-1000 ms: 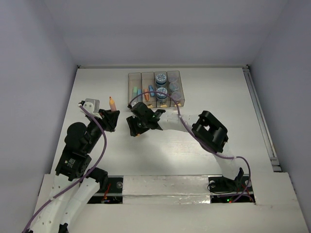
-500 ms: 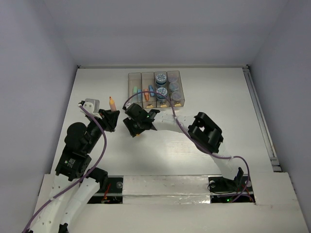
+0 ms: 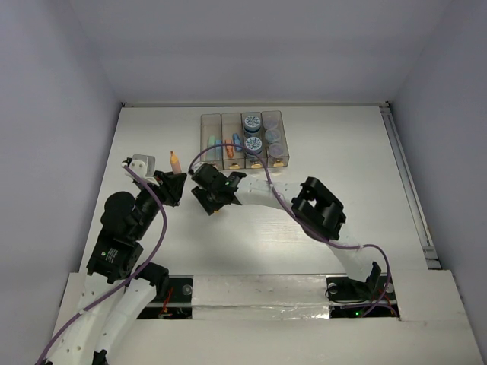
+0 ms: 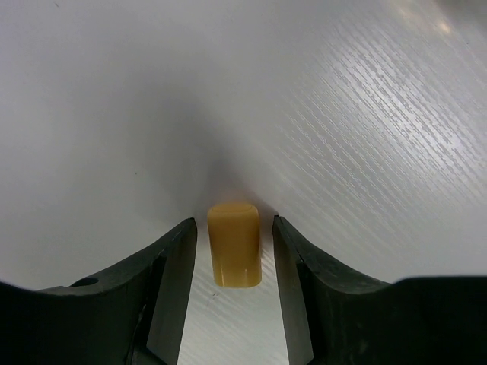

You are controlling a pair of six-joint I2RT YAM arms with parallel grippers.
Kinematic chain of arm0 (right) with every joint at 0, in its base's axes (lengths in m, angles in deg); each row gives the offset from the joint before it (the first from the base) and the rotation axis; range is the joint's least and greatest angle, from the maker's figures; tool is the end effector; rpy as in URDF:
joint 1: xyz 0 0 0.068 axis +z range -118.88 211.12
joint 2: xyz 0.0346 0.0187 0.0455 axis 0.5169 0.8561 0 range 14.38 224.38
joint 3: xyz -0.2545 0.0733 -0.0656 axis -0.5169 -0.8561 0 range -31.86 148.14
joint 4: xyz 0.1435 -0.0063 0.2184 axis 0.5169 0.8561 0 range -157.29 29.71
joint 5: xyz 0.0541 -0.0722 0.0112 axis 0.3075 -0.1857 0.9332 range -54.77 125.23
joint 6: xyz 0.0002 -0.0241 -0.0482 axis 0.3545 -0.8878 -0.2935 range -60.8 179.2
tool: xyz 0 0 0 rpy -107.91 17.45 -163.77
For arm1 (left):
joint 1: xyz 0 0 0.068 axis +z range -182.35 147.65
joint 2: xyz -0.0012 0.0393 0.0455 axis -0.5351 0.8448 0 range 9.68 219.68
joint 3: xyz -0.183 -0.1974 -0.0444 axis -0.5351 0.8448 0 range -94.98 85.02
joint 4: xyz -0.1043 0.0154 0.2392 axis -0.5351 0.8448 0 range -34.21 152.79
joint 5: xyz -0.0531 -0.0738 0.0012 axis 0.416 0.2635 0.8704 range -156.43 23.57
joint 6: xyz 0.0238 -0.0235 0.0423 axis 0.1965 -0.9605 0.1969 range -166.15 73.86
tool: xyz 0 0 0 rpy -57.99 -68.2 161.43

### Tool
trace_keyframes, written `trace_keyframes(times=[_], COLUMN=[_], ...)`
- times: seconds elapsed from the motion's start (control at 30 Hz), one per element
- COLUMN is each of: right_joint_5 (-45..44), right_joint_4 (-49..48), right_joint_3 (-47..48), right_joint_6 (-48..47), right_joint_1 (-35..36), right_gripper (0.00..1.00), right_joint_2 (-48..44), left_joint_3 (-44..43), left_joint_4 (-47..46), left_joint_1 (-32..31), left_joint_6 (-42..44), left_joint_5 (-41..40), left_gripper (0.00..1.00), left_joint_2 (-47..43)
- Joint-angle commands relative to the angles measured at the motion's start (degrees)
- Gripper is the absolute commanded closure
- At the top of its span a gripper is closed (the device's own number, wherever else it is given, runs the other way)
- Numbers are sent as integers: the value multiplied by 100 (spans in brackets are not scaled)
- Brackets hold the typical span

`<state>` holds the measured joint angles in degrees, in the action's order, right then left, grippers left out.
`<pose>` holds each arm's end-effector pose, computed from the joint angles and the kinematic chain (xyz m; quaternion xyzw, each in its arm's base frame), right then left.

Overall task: Sort the stationery into containers
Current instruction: Pick up the pen cap from the center of the board.

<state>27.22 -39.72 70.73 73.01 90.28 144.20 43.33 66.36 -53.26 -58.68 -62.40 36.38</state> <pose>0.2592 0.4245 0.1683 -0.3471 0.8855 0.1258 0.2821 0.1060 -0.0432 0.3618 0.0753 0.6751 -0.2339 0.6956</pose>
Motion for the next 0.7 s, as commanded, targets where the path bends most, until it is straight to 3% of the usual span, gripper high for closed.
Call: trace_keyframes(times=[0.0, 0.2, 0.43, 0.53, 0.67], right_joint_5=[-245, -376, -613, -702, -640], right_joint_4=[450, 723, 584, 101, -936], right_joint_3=[156, 420, 429, 8, -923], right_joint_6=[-246, -413, -405, -247, 183], right_joint_1=[61, 61, 61, -61, -343], right_gripper=[50, 61, 93, 100, 100], right_joint_2=[272, 579, 633, 98, -1070], left_joint_3=[-6, -14, -6, 3, 38], left_joint_4=[-266, -266, -266, -266, -397], left_joint_1=[34, 34, 34, 34, 34], left_joint_6=[-30, -30, -38, -38, -30], left_joint_5=[27, 19, 19, 71, 439], left_gripper=[100, 100, 100, 100, 100], left_joint_2=[-68, -51, -7, 37, 81])
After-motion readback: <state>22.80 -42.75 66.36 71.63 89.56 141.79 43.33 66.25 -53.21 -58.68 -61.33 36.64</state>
